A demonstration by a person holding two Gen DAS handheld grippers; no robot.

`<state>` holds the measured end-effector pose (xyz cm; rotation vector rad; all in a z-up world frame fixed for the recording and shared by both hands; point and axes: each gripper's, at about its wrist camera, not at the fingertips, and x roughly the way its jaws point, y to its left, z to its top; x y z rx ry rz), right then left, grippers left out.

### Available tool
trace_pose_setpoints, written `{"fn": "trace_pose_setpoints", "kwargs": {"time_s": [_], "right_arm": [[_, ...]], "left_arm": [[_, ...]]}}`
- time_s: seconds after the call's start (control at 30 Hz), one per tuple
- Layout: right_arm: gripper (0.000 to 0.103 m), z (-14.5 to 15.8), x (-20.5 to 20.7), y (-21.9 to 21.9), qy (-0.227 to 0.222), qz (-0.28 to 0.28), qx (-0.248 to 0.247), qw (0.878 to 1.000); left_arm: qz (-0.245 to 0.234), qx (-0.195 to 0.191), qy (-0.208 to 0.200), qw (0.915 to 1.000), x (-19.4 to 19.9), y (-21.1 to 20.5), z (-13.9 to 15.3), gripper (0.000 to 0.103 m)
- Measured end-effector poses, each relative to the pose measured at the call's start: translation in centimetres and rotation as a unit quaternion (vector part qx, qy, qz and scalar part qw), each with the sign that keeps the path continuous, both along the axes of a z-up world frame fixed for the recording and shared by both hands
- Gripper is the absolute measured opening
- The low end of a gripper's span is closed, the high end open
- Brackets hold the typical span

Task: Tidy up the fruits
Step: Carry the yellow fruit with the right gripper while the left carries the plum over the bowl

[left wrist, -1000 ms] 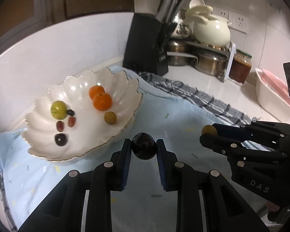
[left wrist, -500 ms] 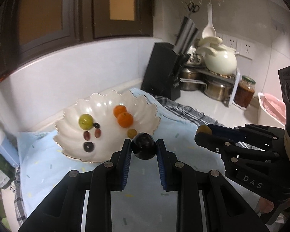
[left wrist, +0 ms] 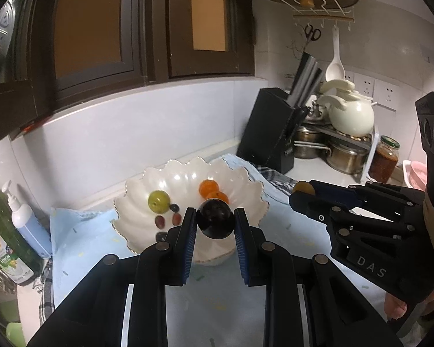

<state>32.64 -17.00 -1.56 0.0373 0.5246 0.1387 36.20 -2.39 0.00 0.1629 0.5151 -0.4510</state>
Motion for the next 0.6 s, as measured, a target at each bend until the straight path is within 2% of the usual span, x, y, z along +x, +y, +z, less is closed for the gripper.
{"fn": "trace_pose_setpoints", "kwargs": {"time_s": [0.27, 0.6], "right_arm": [[0.023, 0.1, 3.3, -0.2, 0.006, 0.002, -0.008, 1.000], [0.023, -1.2, 8.7, -0.7, 0.044, 0.002, -0.027, 0.999]], "left_arm": [[0.016, 0.008, -0.017, 0.9997, 2.5, -0.4, 0.5, 0.026], [0.040, 0.012, 0.019, 0.9989, 7.6, -1.0, -1.1, 0.026]]}}
